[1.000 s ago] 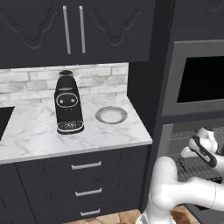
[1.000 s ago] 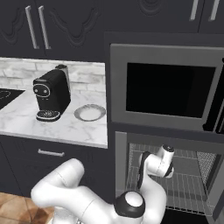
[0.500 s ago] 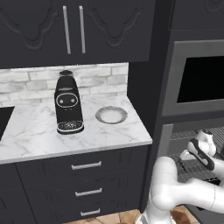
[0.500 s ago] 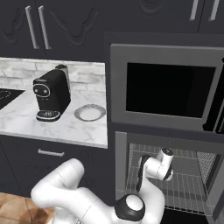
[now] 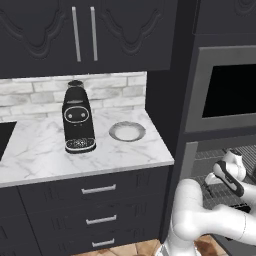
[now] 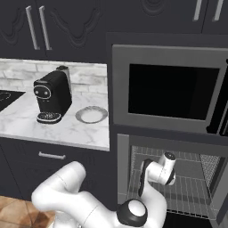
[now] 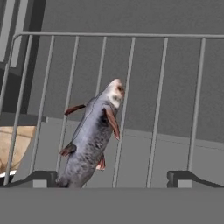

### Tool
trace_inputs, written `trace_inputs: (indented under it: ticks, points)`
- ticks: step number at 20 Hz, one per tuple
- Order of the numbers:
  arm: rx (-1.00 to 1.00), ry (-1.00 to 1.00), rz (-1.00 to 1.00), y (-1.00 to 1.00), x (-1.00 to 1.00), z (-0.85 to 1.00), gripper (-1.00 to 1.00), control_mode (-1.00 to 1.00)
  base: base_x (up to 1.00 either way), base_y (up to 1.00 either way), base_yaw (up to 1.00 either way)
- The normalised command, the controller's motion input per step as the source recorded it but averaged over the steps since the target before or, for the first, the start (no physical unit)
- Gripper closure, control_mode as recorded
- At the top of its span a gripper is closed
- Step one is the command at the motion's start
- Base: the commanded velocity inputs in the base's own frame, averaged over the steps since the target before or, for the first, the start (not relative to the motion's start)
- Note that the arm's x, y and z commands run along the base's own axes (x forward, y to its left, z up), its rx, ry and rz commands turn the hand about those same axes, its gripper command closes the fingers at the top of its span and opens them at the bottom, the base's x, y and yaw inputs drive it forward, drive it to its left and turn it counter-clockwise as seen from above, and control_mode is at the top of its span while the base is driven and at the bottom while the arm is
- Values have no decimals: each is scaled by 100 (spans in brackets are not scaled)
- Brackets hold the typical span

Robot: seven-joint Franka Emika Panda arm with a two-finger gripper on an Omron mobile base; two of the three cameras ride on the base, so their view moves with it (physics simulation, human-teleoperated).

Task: Take the fish from the oven and place it on the plate on the counter.

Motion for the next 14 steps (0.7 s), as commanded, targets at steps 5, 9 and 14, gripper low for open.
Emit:
trace_inputs:
  ticks: [5, 9, 14]
  points:
    - [0, -1, 0, 6, 2, 0, -100, -100, 0, 0, 0]
    - [0, 0, 0, 17, 0, 0, -100, -100, 0, 0, 0]
    - [0, 0, 0, 20, 0, 0, -100, -100, 0, 0, 0]
